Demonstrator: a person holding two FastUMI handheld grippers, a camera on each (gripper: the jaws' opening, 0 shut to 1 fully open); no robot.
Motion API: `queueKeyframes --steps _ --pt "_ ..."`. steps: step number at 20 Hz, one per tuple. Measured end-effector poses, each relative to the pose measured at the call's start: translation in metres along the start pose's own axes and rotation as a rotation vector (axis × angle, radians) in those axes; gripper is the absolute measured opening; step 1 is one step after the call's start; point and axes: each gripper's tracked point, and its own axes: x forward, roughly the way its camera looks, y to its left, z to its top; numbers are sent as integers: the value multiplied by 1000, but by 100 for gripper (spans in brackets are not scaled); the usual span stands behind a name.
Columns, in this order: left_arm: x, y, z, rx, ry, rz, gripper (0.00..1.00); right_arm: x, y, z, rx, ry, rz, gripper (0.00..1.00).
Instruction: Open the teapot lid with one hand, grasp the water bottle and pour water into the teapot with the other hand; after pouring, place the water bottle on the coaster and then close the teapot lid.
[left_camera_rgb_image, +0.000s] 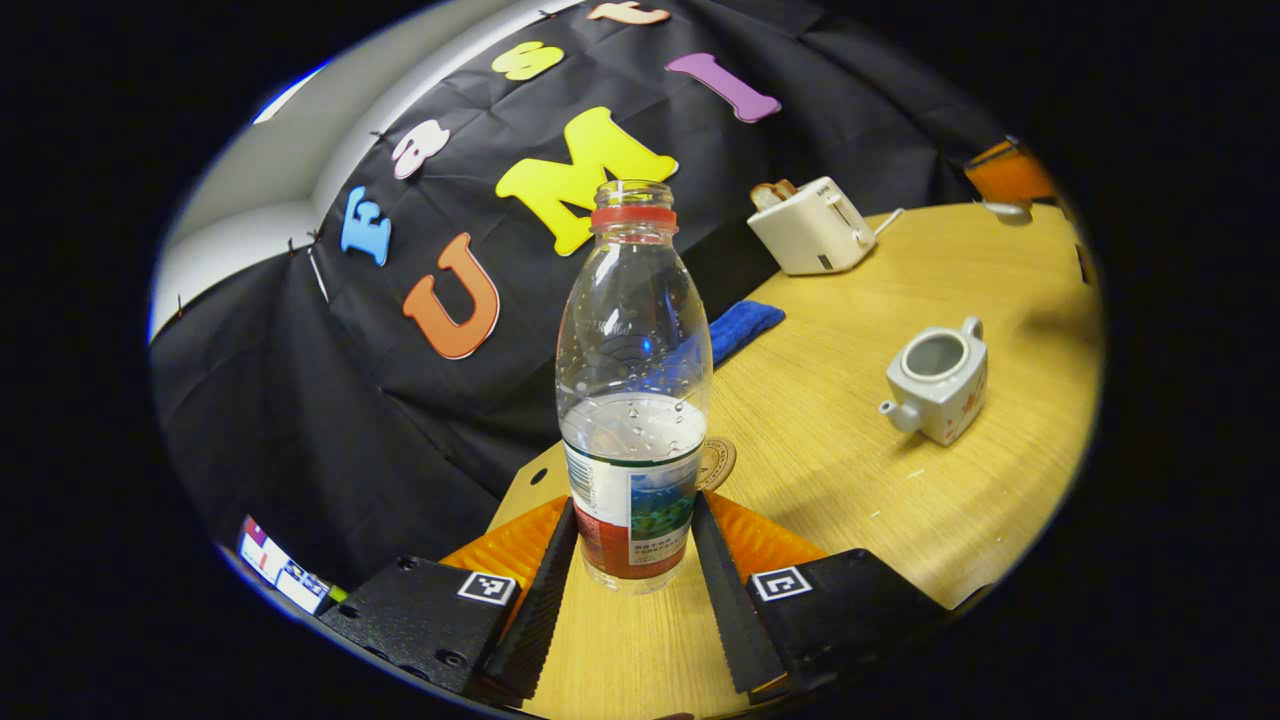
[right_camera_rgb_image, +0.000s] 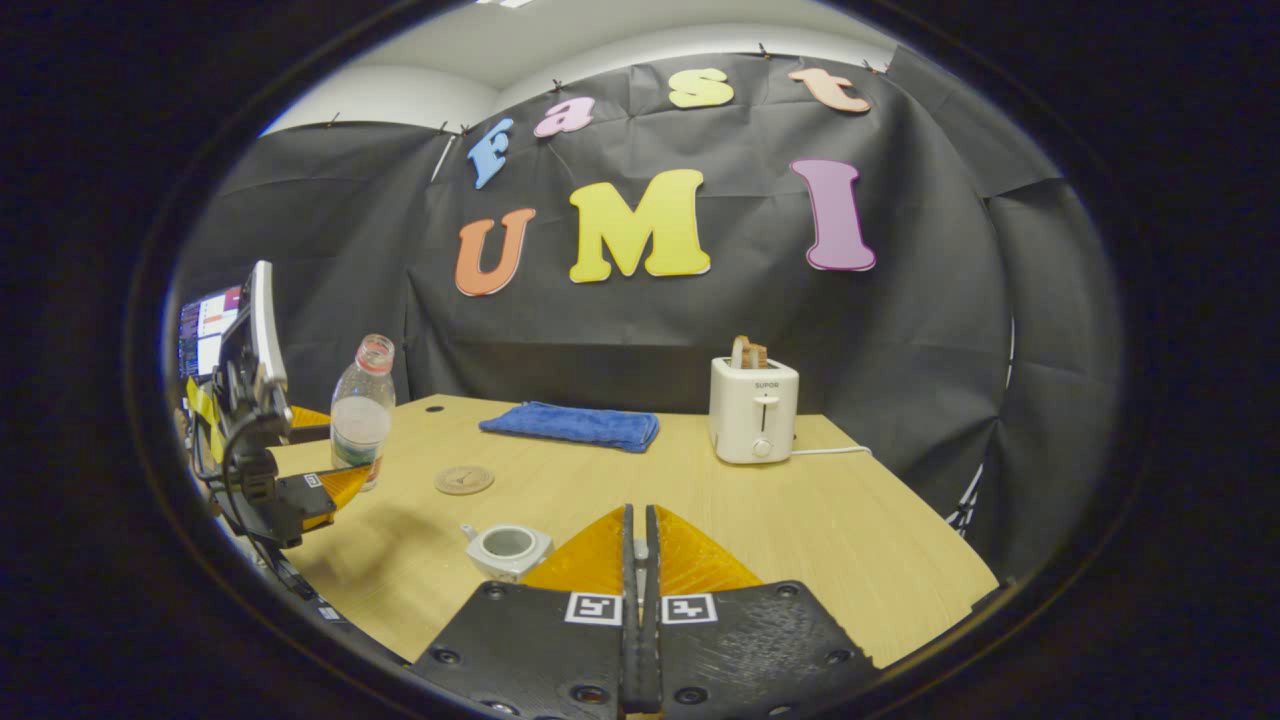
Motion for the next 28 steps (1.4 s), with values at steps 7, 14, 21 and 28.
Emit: queueKeyframes --steps 7,14,21,28 --pt "2 8 -7 463 47 48 70 -5 -6 -7 -30 11 3 0" --pt "0 -1 3 715 23 74 70 -10 -17 -14 -5 14 -5 0" --pt "-9 -10 8 855 11 97 70 -12 -22 -18 6 14 -6 0" --pt "-5 -8 17 968 1 94 70 -14 -29 -19 17 8 -11 0"
